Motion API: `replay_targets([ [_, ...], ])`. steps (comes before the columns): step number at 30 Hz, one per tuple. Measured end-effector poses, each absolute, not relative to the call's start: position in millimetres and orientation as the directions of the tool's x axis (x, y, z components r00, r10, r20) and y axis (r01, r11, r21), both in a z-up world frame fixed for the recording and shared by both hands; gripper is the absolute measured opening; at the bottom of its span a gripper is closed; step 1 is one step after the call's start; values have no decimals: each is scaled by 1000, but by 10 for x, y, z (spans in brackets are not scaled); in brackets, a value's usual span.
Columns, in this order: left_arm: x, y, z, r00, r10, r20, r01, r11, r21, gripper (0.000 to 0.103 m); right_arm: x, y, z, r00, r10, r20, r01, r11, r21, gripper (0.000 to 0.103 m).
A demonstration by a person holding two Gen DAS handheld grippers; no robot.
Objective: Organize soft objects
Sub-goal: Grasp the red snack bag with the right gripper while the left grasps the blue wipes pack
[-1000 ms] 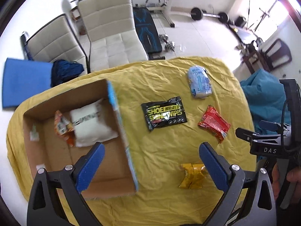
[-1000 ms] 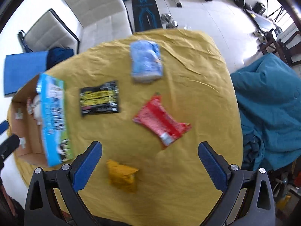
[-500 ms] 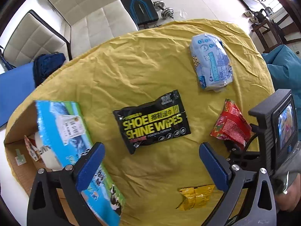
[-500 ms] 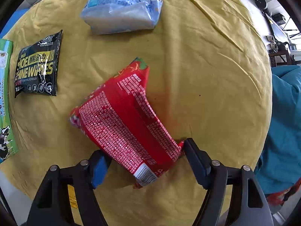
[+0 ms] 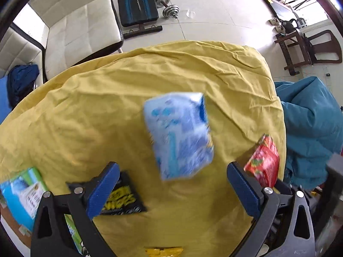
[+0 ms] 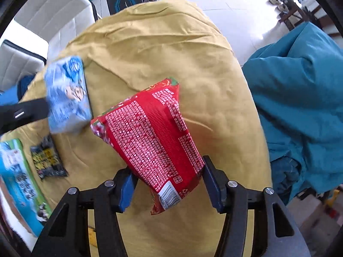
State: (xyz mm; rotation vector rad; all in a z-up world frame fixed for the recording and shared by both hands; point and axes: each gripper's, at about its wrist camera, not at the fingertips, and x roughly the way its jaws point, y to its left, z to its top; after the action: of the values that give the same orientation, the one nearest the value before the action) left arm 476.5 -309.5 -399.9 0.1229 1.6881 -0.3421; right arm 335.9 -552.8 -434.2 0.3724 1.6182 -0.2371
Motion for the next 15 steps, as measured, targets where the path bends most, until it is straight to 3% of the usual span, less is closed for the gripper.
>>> replay_targets([
  [4,4950,-3295,-4282,-193,-82,-978,282,950,-135,98,3328,-5602,-4391,-58,141,-988,382,918,108,60],
  [6,4964,-3377,-4401,-192,-39,-981,318,943,-99,68,3317,-5534,-4453,-62,145,-987,369,922,113,61],
  [9,4894,-3387,-4497,-203,-25,-979,340,936,-95,58,3290,-5551,-4504,-64,179,-982,357,923,145,63],
  [15,4623,-3220,-4424,-157,-8,-987,371,926,-67,54,3321,-5538,-4576,-85,172,-981,339,931,134,66],
])
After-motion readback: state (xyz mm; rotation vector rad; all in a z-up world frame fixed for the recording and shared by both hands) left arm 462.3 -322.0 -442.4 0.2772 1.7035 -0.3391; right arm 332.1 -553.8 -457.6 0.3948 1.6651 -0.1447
